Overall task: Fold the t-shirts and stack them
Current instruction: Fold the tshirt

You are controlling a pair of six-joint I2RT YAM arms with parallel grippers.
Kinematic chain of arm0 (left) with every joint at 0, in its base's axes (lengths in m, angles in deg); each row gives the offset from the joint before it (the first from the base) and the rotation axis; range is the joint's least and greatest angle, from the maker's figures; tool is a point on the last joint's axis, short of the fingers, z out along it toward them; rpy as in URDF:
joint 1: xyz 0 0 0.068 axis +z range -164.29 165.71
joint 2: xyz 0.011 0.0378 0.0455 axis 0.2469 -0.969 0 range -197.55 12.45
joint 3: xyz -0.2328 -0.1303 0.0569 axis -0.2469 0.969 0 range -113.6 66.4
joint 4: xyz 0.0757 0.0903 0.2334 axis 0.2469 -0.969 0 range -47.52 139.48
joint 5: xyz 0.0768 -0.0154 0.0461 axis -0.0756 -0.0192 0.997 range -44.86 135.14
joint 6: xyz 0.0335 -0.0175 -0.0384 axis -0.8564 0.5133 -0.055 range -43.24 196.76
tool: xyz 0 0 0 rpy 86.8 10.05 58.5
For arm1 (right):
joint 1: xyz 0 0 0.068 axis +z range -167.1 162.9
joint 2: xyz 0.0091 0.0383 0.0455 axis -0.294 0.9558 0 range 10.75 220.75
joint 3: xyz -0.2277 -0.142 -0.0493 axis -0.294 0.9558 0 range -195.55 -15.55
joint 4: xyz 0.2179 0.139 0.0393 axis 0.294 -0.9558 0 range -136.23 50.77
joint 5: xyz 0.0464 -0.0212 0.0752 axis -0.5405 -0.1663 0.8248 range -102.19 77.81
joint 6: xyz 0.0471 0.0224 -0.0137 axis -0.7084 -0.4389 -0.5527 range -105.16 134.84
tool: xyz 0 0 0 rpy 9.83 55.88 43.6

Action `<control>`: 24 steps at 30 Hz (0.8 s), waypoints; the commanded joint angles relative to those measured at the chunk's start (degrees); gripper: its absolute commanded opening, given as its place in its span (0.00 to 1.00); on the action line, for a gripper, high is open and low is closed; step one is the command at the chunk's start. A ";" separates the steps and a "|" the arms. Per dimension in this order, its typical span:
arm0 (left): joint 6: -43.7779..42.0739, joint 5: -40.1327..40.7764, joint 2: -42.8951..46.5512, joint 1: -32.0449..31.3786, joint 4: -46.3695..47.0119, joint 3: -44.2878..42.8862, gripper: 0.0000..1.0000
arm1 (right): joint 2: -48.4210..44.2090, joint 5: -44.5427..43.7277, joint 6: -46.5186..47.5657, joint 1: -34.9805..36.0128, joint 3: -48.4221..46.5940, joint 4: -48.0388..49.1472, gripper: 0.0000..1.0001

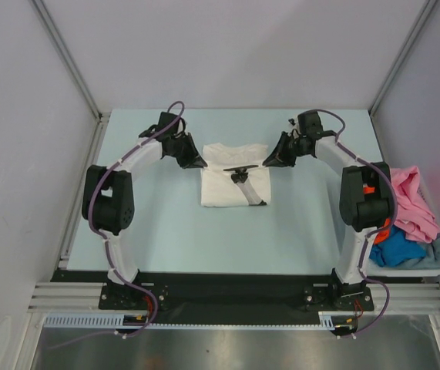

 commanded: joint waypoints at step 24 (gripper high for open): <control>1.59 -5.87 -16.65 5.12 3.08 -28.80 0.00 | 15.50 4.80 -4.35 -2.17 -25.42 0.83 0.00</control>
